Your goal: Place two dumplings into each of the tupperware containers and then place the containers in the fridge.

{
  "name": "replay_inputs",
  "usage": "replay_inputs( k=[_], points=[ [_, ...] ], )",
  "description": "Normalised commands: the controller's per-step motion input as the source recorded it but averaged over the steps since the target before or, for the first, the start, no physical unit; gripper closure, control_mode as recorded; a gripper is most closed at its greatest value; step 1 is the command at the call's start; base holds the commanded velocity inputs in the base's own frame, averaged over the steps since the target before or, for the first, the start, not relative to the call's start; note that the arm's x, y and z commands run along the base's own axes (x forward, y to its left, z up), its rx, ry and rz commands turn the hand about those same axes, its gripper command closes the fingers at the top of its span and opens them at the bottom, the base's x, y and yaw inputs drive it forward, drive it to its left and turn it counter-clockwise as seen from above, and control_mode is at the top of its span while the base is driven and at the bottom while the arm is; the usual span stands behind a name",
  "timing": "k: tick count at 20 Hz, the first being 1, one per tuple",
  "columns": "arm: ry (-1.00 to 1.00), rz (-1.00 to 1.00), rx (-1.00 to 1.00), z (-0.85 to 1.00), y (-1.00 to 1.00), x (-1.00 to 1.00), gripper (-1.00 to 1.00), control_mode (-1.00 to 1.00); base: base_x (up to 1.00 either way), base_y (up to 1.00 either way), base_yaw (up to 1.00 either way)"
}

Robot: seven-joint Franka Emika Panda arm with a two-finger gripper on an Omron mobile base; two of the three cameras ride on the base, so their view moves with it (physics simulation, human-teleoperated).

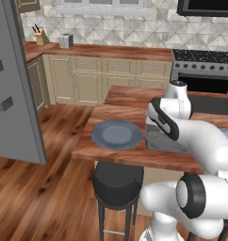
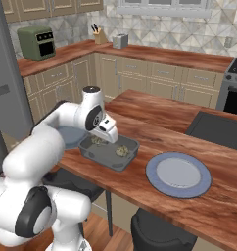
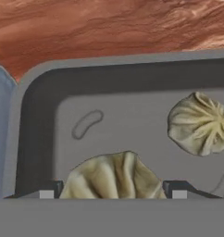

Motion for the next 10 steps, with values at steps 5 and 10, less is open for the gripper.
replay_inputs(
  k=[5, 10],
  points=[
    [0.08, -0.03, -0.06, -0.49, -0.08, 0.13, -1.0, -1.0, 0.0, 0.0, 0.0],
    [0.06, -0.03, 0.0, -0.32, -0.3, 0.28, -1.0, -1.0, 0.0, 0.0, 0.0]
  ],
)
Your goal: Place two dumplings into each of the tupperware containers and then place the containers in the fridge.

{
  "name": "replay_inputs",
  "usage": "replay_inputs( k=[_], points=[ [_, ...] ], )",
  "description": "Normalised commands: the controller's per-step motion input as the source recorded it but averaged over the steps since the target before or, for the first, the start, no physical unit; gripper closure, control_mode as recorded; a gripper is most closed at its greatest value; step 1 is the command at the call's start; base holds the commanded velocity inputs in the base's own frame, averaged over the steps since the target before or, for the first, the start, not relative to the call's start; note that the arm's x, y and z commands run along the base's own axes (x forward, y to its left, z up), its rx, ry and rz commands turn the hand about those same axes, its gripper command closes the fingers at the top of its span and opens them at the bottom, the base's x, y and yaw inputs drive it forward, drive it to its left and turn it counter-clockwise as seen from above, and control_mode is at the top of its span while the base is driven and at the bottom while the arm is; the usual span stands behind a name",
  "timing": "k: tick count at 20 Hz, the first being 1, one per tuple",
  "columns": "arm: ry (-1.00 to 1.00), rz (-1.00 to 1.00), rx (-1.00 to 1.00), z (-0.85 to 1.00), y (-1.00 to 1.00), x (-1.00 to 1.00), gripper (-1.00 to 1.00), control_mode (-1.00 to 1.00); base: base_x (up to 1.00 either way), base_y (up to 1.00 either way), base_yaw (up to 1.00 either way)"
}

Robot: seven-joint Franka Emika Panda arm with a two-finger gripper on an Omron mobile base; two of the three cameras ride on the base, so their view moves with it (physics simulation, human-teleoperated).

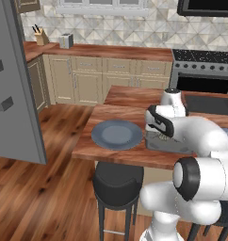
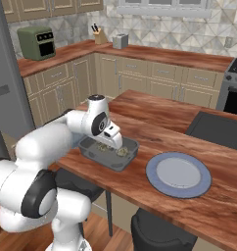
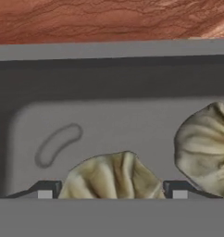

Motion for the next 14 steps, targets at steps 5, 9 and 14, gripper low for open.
replay_inputs(
  k=[5, 9, 14],
  points=[
    [0.02, -0.03, 0.0, -0.17, -0.22, 0.27, -1.0, -1.0, 0.0, 0.0, 0.0],
    [0.0, 0.0, 0.0, -0.01, -0.04, -0.19, -1.0, -1.0, 0.0, 0.0, 0.0],
    [0.0, 0.01, 0.0, 0.44, 0.05, -0.83, -1.0, -1.0, 0.0, 0.0, 0.0]
  ],
)
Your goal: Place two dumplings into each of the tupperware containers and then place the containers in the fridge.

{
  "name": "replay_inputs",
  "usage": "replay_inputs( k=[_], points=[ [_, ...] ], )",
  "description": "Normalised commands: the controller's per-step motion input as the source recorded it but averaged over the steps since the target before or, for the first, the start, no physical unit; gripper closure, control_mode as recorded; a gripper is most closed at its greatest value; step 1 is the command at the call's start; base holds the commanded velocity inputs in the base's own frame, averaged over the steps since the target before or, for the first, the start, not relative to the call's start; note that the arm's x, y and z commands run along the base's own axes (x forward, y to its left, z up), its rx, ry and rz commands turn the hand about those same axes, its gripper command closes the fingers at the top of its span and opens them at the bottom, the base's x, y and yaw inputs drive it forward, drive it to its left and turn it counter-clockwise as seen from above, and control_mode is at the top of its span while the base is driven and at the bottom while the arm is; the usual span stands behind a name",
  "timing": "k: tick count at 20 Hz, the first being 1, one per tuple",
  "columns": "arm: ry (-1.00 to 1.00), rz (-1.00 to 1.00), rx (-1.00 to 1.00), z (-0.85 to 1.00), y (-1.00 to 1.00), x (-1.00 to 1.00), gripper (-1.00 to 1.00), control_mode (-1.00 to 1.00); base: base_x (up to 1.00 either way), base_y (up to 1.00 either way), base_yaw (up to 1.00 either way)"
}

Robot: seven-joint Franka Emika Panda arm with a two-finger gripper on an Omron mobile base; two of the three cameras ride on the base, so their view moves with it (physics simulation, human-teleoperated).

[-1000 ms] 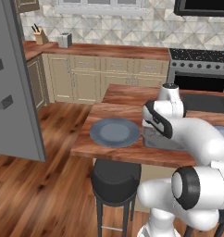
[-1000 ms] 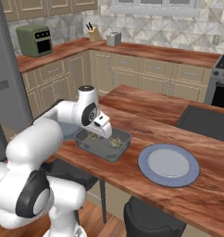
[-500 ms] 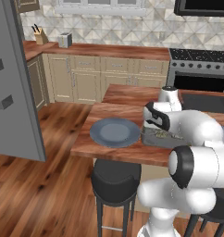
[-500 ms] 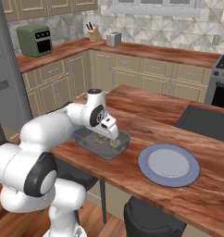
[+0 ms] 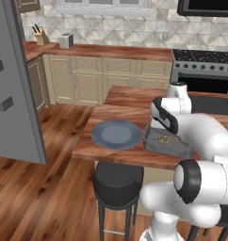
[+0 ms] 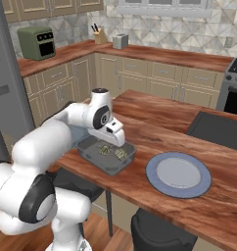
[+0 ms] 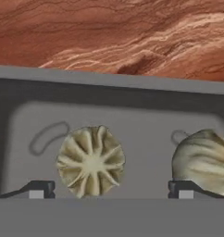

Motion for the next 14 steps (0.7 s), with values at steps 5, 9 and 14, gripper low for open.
replay_inputs(
  k=[5, 9, 14],
  points=[
    [0.0, 0.13, 0.0, 0.49, 0.21, -0.79, -1.0, -1.0, 0.0, 0.0, 0.0],
    [0.08, 0.25, -0.01, 0.22, 0.18, -0.87, -1.0, -1.0, 0.0, 0.0, 0.0],
    [0.03, 0.44, -0.1, -0.01, 0.56, 0.19, -1.0, -1.0, 0.0, 0.0, 0.0]
  ],
)
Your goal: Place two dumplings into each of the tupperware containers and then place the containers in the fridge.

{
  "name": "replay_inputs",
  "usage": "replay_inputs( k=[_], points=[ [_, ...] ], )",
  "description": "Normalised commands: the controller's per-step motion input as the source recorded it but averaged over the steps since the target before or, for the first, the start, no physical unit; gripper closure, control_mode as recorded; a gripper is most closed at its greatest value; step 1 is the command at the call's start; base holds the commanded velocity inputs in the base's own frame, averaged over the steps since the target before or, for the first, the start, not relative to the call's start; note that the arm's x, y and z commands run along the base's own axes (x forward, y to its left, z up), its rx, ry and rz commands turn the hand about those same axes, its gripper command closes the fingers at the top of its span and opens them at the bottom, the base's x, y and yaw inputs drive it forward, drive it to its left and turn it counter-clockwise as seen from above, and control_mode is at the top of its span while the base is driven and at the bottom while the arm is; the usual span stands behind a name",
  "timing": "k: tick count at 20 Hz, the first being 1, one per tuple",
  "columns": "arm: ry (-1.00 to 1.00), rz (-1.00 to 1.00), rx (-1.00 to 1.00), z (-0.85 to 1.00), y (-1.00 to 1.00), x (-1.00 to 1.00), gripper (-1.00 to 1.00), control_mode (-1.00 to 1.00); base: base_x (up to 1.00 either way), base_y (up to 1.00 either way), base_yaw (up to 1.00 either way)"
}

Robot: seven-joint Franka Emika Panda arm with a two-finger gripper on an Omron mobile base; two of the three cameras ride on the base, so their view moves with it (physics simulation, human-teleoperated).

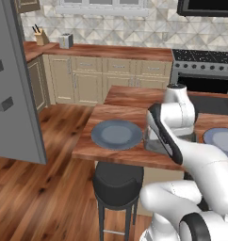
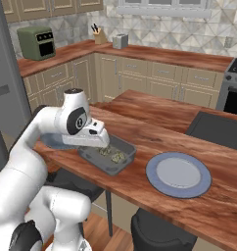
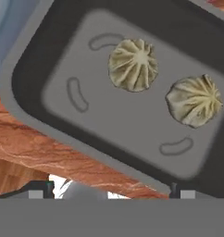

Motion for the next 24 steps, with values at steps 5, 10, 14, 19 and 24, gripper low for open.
replay_inputs(
  k=[5, 10, 14, 19, 24],
  points=[
    [0.0, 0.42, -0.09, -0.13, 0.53, 0.61, -1.0, -1.0, 0.0, 0.0, 0.0],
    [0.06, 0.25, -0.04, -0.29, 0.2, 0.6, -1.0, -1.0, 0.0, 0.0, 0.0],
    [0.08, 0.24, 0.0, -0.52, 0.04, 0.55, -1.0, -1.0, 0.0, 0.0, 0.0],
    [0.05, 0.21, 0.0, -0.49, 0.0, 0.42, -1.0, -1.0, 0.0, 0.0, 0.0],
    [-0.03, 0.15, 0.05, -0.37, -0.31, -0.39, -1.0, -1.0, 0.0, 0.0, 0.0]
  ],
)
